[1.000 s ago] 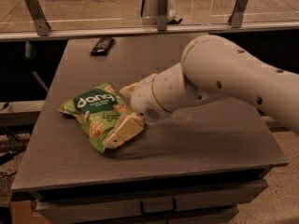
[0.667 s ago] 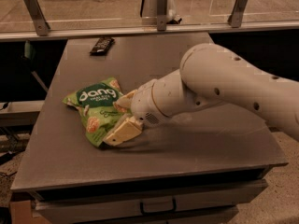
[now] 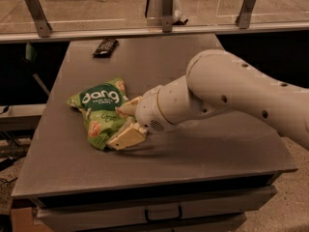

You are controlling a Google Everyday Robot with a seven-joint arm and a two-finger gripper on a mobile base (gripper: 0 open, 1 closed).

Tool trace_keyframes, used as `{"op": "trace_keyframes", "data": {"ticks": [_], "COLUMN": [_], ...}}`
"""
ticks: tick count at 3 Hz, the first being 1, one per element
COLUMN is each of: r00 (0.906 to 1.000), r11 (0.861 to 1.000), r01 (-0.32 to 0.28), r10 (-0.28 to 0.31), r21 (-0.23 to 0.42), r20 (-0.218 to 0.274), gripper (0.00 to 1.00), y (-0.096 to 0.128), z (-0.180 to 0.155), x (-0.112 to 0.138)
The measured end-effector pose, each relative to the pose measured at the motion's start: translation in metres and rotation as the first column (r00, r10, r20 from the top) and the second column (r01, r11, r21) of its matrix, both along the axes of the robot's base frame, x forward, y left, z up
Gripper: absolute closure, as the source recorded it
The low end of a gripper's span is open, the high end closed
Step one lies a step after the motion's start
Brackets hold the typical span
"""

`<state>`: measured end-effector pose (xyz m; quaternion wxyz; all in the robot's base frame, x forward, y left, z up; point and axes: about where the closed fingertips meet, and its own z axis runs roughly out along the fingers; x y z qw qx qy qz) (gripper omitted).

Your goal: Pick green rice chip bag

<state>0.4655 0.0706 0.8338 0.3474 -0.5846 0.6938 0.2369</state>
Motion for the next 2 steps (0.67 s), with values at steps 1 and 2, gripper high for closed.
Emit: {"op": "trace_keyframes", "data": {"ticks": [1,2], "r00": [1.0000,0.9960], "r11": [1.000,0.999], "r01": [0.000,0.003], "r10": [0.000,-0.006], "r21": [0.000,0.038], "r20": [0.000,0.089], "gripper": [1.00,1.00], "y": [0.000,-0.006], "z": [0.000,0.041], "x": [0.000,-0.003]}}
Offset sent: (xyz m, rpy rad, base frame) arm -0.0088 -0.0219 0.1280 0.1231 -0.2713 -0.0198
